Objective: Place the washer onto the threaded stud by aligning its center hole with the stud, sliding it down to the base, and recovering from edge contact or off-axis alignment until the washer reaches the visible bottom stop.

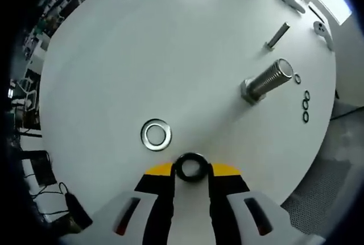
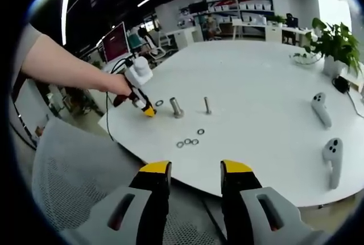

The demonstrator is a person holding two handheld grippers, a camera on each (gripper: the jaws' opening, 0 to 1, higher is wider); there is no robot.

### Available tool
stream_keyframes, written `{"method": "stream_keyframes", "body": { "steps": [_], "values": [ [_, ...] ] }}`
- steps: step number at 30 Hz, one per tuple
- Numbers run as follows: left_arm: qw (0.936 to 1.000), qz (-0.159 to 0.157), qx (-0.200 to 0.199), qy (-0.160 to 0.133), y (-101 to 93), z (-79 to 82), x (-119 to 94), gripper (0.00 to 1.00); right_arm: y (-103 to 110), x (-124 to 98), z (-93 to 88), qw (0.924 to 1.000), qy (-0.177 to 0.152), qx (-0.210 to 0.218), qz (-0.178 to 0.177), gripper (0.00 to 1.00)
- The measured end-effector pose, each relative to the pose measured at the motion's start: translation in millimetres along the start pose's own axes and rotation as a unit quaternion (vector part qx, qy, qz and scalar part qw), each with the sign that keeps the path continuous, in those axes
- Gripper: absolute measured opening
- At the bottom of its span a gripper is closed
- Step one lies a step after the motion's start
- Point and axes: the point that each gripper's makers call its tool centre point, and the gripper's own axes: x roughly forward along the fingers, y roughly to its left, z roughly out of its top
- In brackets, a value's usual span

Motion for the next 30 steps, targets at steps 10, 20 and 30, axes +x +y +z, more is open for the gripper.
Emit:
{"method": "stream_keyframes", "body": {
  "steps": [10,20,30],
  "values": [
    [0.9997,0.009,-0.016,-0.013,-1.0,-1.0,-0.8,0.20,-1.1,-0.2,0.5,1.0000,-0.001,0.001,-0.001,0.36],
    [0.9999,0.003,-0.005,-0.016,-7.0,-1.5,-1.9,0.20,-0.2,0.0,0.0,1.0000,0.001,-0.003,0.001,0.36],
    [0.9989,-0.012,0.045,-0.003,-16.6,-6.1,-2.5,0.19,0.6,0.8,-1.1,1.0000,0.005,-0.006,0.003,0.36]
  ]
}}
